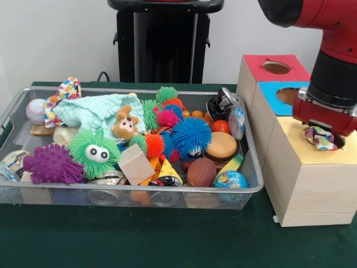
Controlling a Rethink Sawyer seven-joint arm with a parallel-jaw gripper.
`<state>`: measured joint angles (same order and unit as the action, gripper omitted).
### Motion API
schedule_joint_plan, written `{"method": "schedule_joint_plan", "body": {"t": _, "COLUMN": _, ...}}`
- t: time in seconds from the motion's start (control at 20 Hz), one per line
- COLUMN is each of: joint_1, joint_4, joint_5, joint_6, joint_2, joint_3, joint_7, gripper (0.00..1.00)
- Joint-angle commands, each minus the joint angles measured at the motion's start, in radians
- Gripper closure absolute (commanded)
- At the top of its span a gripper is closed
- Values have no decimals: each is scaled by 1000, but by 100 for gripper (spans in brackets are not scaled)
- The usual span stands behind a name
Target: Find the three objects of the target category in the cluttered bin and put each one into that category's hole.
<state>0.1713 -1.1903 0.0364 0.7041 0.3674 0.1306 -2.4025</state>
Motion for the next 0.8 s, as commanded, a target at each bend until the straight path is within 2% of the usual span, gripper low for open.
{"method": "schedule_joint_plan", "body": {"t": 0.05, "joint_1": -66, "joint_4": -114, "joint_5": -62, "joint_6": 13, "joint_2": -12, "joint_3": -52, "joint_7": 54, "gripper": 100}}
{"method": "schedule_joint_plan", "body": {"t": 0.25, "joint_1": -57, "joint_4": -99, "joint_5": -56, "joint_6": -3, "joint_2": -16, "joint_3": -33, "joint_7": 4, "gripper": 100}}
{"method": "schedule_joint_plan", "body": {"t": 0.8, "joint_1": -69, "joint_4": -112, "joint_5": -46, "joint_6": -10, "joint_2": -14, "joint_3": -49, "joint_7": 9, "gripper": 100}}
